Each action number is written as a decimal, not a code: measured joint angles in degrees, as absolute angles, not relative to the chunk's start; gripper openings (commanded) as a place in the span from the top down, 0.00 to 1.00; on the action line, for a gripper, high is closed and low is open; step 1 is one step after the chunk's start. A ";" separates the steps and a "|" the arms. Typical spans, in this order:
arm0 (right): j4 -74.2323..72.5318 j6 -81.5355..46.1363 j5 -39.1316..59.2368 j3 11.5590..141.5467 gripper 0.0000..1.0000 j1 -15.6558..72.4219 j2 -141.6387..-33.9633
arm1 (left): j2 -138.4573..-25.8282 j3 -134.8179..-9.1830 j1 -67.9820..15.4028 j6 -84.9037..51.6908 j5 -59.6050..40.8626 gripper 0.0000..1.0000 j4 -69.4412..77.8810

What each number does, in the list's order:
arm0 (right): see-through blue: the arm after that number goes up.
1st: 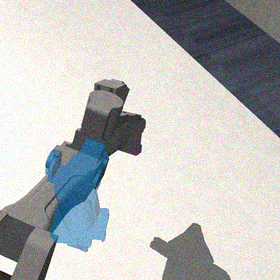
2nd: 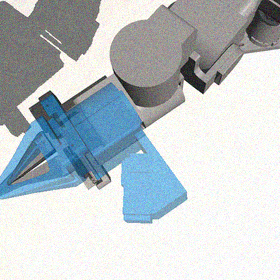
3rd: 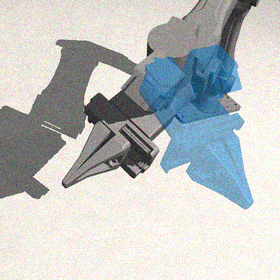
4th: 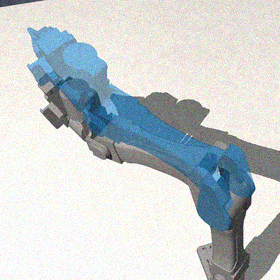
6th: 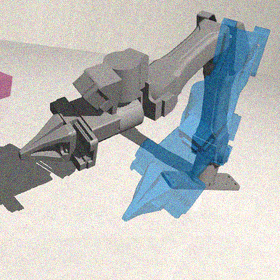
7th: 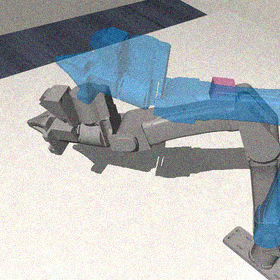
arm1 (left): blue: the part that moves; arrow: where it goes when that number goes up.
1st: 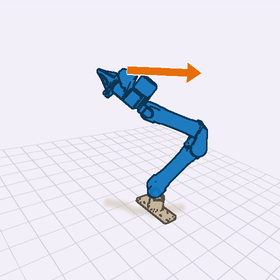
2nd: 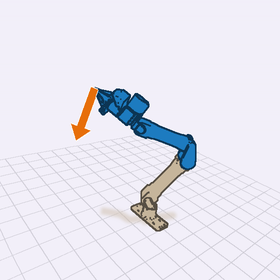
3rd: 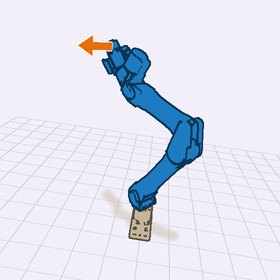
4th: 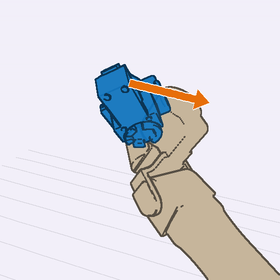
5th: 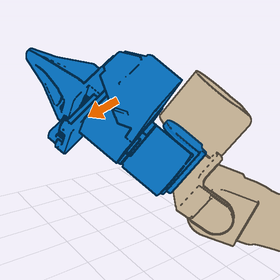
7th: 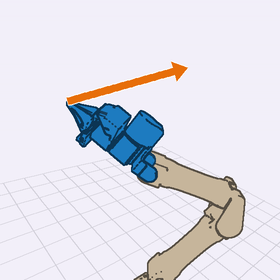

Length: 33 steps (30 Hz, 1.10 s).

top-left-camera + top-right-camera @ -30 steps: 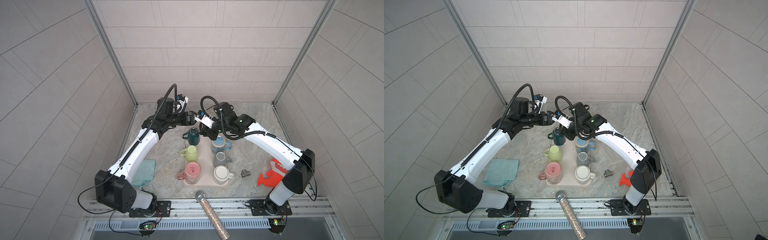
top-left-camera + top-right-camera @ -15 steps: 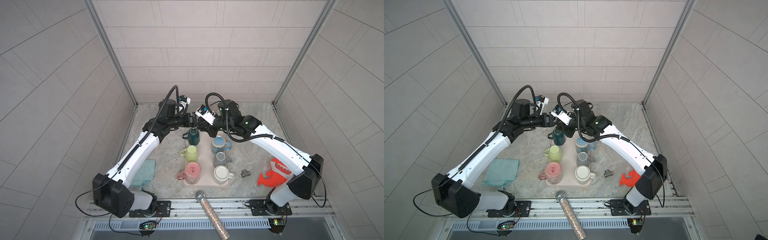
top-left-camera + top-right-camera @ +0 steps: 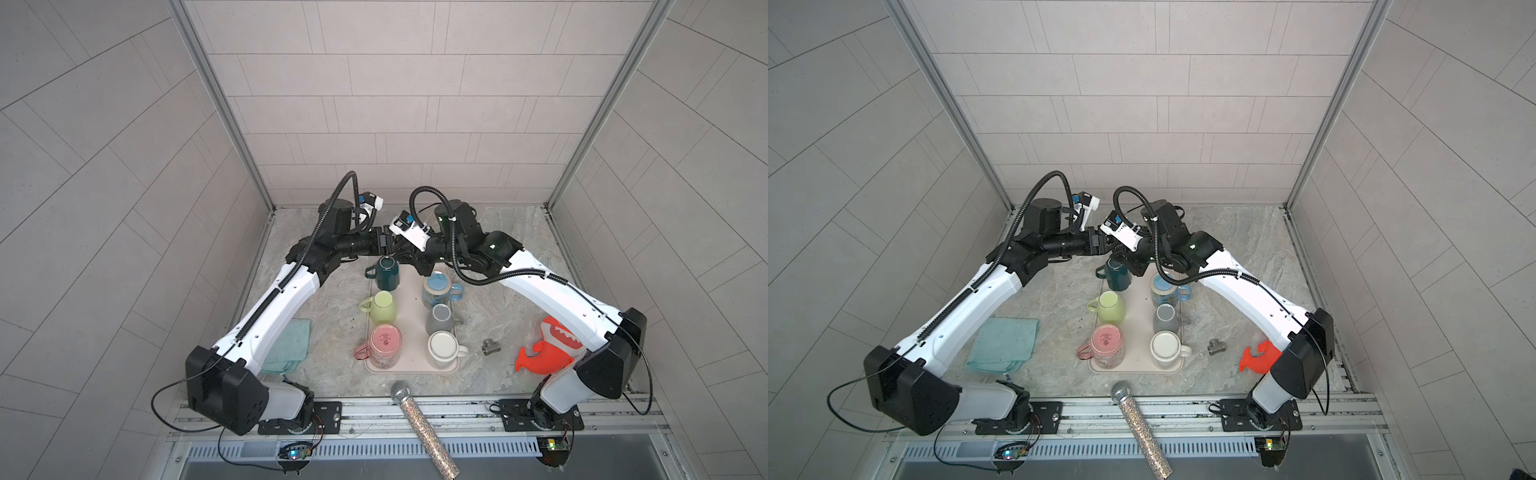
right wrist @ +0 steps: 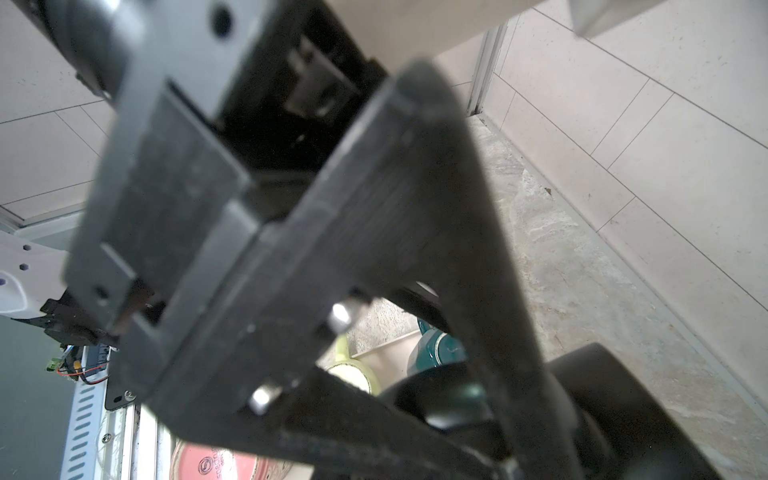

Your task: Turn the mug right side up

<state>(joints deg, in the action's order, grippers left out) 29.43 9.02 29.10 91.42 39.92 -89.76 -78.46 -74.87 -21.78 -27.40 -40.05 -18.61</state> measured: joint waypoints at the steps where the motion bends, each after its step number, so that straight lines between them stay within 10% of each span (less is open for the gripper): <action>1: 29.74 9.13 29.06 91.44 1.00 40.03 -89.95 | -78.56 -75.00 -21.80 -27.14 -40.05 0.40 -19.09; 18: 35.33 13.63 26.44 94.94 1.00 42.06 -93.45 | -80.47 -77.25 -21.78 -23.40 -40.32 0.60 -27.20; 33: 35.83 14.81 25.15 95.42 1.00 42.48 -94.02 | -80.77 -77.56 -21.76 -24.56 -41.25 1.00 -28.82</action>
